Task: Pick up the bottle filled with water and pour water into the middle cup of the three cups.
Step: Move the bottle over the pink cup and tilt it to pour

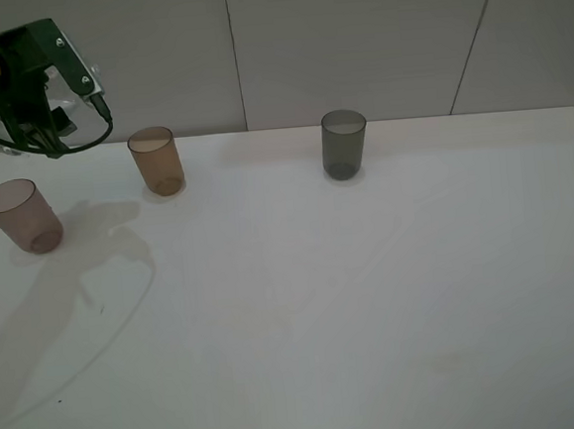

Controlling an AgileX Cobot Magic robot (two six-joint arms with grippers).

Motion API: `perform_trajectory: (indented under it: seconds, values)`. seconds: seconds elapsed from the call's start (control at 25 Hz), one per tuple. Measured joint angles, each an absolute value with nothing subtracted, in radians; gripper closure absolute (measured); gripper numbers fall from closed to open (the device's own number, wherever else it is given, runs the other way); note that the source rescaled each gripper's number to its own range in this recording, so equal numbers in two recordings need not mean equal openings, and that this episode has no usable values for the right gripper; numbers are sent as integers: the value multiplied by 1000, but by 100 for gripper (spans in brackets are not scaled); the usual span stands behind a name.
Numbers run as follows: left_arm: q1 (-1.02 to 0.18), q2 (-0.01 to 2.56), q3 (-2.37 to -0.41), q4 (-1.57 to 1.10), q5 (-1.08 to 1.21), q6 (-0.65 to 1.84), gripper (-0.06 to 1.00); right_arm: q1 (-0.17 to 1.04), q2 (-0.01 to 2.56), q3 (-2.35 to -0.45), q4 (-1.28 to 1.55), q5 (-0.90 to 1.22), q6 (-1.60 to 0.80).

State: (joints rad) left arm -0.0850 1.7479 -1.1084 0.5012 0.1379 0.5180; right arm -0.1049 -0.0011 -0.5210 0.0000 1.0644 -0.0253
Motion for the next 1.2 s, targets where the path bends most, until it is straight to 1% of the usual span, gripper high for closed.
perform_trajectory:
  seconds: [0.24, 0.48, 0.6, 1.0, 1.2]
  values:
    - [-75, 1753, -1108, 425, 108, 590, 93, -105, -1, -521, 0, 1064, -25]
    - [-75, 1784, -1108, 213, 101, 871, 93, -105, -1, -521, 0, 1064, -25]
    - [-73, 1804, -1125, 155, 109, 978, 93, -105, -1, -521, 0, 1064, -25]
    - [-66, 1891, -1294, 172, 243, 1058, 93, -105, -1, -521, 0, 1064, -25]
    - [-66, 1927, -1313, 215, 258, 1077, 93, -105, -1, -521, 0, 1064, -25]
